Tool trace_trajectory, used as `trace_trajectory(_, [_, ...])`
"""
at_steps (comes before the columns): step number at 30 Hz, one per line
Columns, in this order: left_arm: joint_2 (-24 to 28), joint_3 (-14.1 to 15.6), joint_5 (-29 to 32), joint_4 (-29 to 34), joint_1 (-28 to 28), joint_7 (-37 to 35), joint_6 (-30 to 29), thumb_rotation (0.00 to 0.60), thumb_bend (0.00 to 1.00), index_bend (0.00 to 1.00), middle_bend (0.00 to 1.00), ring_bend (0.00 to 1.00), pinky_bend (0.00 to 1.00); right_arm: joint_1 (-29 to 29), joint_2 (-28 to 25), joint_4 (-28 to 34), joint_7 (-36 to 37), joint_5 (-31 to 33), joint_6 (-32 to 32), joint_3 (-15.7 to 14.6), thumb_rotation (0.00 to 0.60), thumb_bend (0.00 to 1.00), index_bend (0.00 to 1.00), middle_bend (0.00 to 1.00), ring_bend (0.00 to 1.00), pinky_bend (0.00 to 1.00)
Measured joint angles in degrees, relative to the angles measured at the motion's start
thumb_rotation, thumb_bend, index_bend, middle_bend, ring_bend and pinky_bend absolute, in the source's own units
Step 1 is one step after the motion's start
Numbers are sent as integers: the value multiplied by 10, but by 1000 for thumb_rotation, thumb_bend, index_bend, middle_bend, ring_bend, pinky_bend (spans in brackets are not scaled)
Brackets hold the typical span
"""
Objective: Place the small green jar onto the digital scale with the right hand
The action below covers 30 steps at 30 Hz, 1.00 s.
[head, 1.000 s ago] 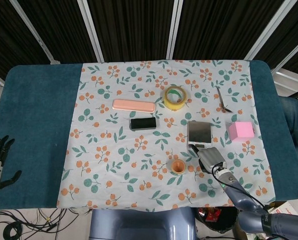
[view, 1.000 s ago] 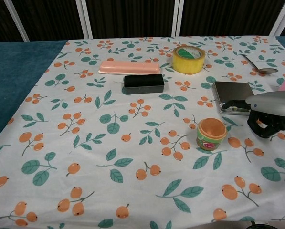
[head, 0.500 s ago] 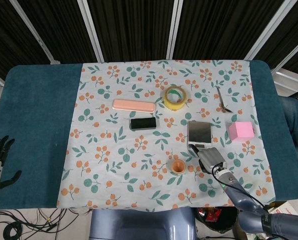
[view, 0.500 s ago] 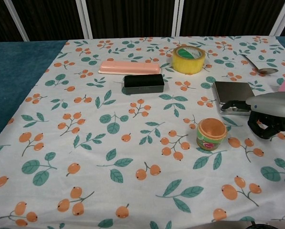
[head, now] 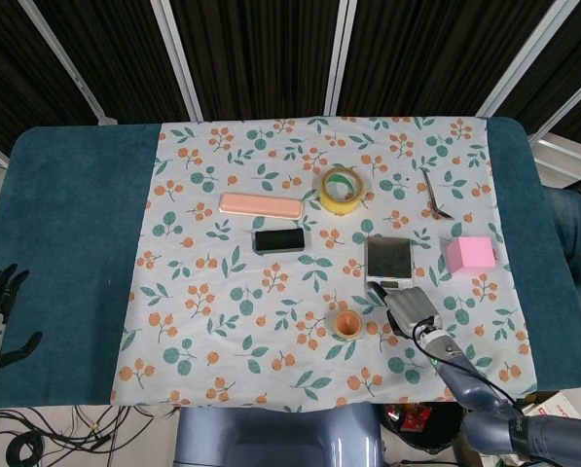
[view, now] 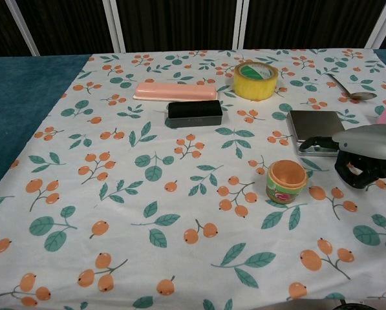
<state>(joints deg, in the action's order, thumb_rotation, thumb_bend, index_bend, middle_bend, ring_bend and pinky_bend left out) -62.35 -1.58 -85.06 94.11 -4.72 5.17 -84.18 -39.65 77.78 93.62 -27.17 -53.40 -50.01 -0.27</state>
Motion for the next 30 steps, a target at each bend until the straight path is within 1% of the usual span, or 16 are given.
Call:
trace_trajectory(3, [0, 0, 0, 0, 0, 0, 0, 600, 242, 0, 0, 0, 0, -1, 1, -1, -2, 1, 1, -2, 600, 744, 195, 754, 895, 913])
trace_trajectory(7, [0, 0, 1, 1, 0, 1, 1, 600, 242, 0, 0, 0, 0, -1, 2, -2, -3, 3, 2, -2, 600, 745, 194, 754, 895, 913])
trace_trajectory(10, [0, 0, 1, 1, 0, 1, 1, 600, 243, 0, 0, 0, 0, -1, 2, -1, -3, 2, -1, 0, 600, 744, 148, 754, 895, 914])
trace_trajectory(15, [1, 0, 2, 2, 0, 2, 2, 600, 242, 0, 0, 0, 0, -1, 0, 4, 1, -2, -10, 7, 600, 744, 9, 756, 896, 913])
trace_trajectory(18, [1, 1, 2, 2, 0, 2, 3, 600, 242, 0, 0, 0, 0, -1, -1, 7, 5, -4, -15, 11, 600, 740, 0, 755, 895, 913])
trace_trajectory(20, [1, 0, 2, 3, 0, 2, 2, 600, 242, 0, 0, 0, 0, 0, -2, 9, 8, -7, -18, 14, 600, 699, 0, 745, 885, 911])
trace_trajectory(22, [1, 0, 2, 3, 0, 2, 2, 600, 243, 0, 0, 0, 0, 2, -3, 10, 11, -9, -23, 16, 600, 604, 0, 701, 849, 890])
trace_trajectory(23, [1, 0, 2, 3, 0, 2, 2, 600, 242, 0, 0, 0, 0, 2, -3, 11, 12, -10, -25, 17, 600, 523, 0, 635, 798, 839])
trace_trajectory(24, [1, 0, 2, 3, 0, 2, 2, 600, 243, 0, 0, 0, 0, 3, -4, 12, 14, -13, -29, 19, 600, 440, 0, 543, 718, 752])
trace_trajectory(25, [1, 0, 2, 3, 0, 3, 2, 600, 242, 0, 0, 0, 0, 4, -6, 14, 15, -16, -32, 20, 600, 387, 0, 474, 651, 679])
trace_trajectory(27, [1, 0, 2, 3, 0, 3, 2, 600, 243, 0, 0, 0, 0, 6, -10, 20, 20, -23, -37, 23, 600, 255, 0, 264, 420, 451])
trace_trajectory(29, [1, 0, 3, 3, 0, 3, 2, 600, 243, 0, 0, 0, 0, 8, -16, 28, 28, -31, -40, 25, 600, 179, 0, 137, 271, 323])
trace_trajectory(30, [1, 0, 3, 3, 0, 4, 3, 600, 243, 0, 0, 0, 0, 9, -21, 34, 34, -37, -41, 27, 600, 152, 0, 94, 216, 284])
